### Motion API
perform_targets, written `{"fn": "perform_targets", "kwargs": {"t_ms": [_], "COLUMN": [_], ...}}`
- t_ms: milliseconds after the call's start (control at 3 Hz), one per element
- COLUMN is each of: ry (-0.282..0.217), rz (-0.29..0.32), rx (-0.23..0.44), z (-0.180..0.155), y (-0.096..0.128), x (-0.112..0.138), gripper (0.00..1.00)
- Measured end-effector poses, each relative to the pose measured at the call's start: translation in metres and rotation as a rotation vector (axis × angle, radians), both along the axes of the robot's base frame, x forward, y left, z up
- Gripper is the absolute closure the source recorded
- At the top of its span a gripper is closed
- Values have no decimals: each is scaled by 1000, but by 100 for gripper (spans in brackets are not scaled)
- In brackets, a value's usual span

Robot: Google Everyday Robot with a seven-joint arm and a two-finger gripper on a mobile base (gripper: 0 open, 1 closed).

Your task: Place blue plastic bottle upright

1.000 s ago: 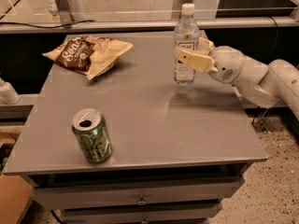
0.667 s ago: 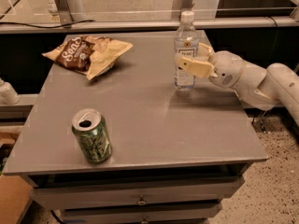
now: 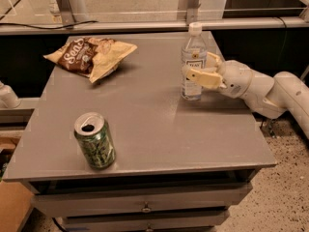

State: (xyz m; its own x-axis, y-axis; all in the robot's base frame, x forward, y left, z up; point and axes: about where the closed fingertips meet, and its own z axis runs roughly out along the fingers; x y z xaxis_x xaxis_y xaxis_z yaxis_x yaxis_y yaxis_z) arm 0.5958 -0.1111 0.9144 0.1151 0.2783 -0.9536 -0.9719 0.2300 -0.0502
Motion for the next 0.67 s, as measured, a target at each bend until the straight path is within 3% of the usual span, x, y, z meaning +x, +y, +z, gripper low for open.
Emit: {"fn": "perform_targets", "kwargs": {"t_ms": [333,667], "ry": [-15,-27], "rz": [13,22], "rx": [-9,-35], "z": [-4,-3], "y": [-6,-11], "x": [-2,-3], "gripper": [100,83]}}
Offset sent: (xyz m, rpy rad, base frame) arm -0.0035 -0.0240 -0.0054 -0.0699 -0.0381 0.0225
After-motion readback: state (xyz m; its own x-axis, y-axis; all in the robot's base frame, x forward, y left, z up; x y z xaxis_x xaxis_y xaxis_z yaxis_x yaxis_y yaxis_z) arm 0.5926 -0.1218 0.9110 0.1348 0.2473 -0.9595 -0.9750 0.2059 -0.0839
